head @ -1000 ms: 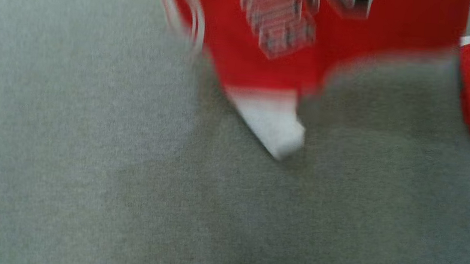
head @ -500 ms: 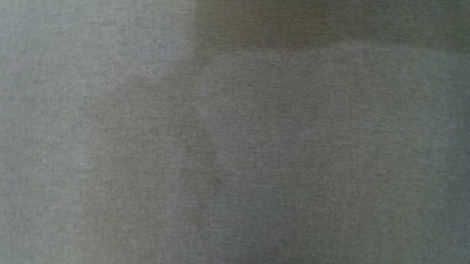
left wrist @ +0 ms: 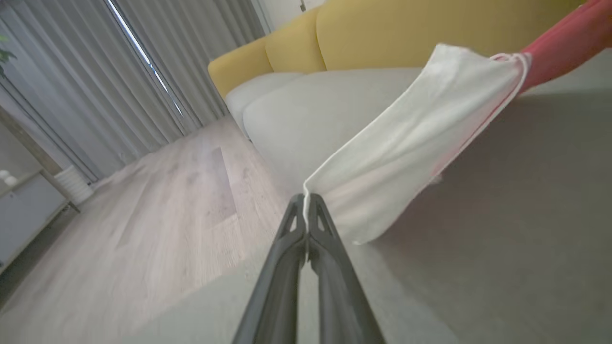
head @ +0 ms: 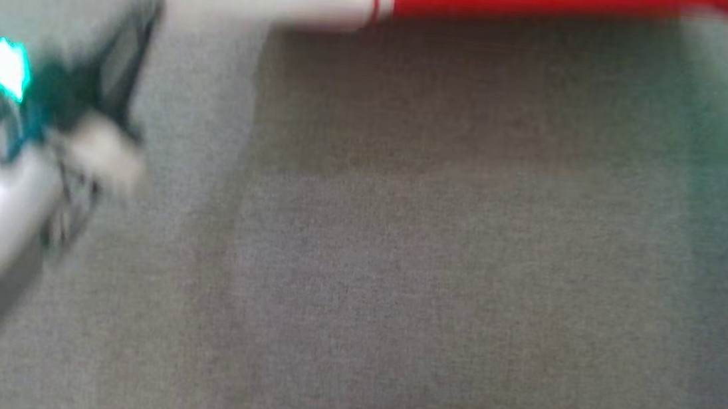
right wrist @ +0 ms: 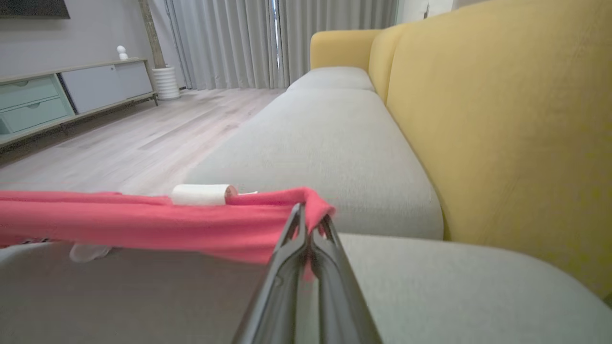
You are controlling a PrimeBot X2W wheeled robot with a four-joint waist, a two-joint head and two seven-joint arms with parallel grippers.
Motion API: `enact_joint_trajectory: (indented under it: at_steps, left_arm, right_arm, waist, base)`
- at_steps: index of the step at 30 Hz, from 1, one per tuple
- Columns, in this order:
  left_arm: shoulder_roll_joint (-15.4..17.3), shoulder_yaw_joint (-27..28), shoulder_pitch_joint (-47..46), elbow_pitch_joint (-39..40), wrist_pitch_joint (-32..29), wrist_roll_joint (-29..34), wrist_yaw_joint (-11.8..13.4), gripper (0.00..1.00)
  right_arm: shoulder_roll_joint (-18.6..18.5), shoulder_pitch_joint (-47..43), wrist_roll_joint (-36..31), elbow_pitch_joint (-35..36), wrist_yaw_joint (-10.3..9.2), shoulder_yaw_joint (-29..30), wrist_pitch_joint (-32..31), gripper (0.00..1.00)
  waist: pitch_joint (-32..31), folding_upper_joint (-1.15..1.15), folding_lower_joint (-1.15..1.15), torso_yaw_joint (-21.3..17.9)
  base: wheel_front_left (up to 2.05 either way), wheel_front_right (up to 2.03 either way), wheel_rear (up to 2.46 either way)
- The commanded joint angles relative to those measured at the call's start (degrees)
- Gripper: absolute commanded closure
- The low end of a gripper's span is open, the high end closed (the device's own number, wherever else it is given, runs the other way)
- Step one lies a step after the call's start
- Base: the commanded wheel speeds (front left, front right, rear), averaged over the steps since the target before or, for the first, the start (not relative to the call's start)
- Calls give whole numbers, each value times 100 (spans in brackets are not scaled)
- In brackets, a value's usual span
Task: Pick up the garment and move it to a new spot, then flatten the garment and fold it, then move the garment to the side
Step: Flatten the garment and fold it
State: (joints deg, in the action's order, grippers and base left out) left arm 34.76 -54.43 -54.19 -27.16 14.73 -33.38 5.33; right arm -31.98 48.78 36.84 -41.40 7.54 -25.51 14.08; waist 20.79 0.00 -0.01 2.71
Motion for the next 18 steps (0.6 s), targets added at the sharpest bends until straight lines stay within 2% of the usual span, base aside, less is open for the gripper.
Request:
enact_joint_trajectory:
  at_steps: [1, 4, 10, 14, 18]
  left_arm:
    - [493, 288, 417, 332, 25, -155, 175, 100]
    - [728, 249, 1542, 1021, 26, -458, 504, 100]
    - [914, 189, 3214, 2000, 26, -987, 1159, 100]
    - [933, 247, 3794, 2292, 26, -1096, 1417, 100]
    - [917, 270, 4155, 2441, 27, -1141, 1504, 100]
  right_arm:
    - [-255, -462, 104, 206, -5, 74, 71, 100]
    - [-306, -1241, 186, 443, -5, 162, 86, 100]
    - [-217, -2595, 153, 999, -5, 492, 90, 100]
    - [-147, -3192, 2, 1258, -5, 745, 90, 100]
    - [-56, -3653, -145, 1464, -5, 996, 19, 100]
  waist:
    - [-373, 0, 1, -43]
    - [-670, 0, 1, -90]
    - [-1101, 0, 1, -171]
    - [-1291, 0, 1, -190]
    - [-1442, 0, 1, -187]
  base:
    - [0, 0, 0]
    - [0, 0, 0]
    - [0, 0, 0]
    - [0, 0, 0]
    - [0, 0, 0]
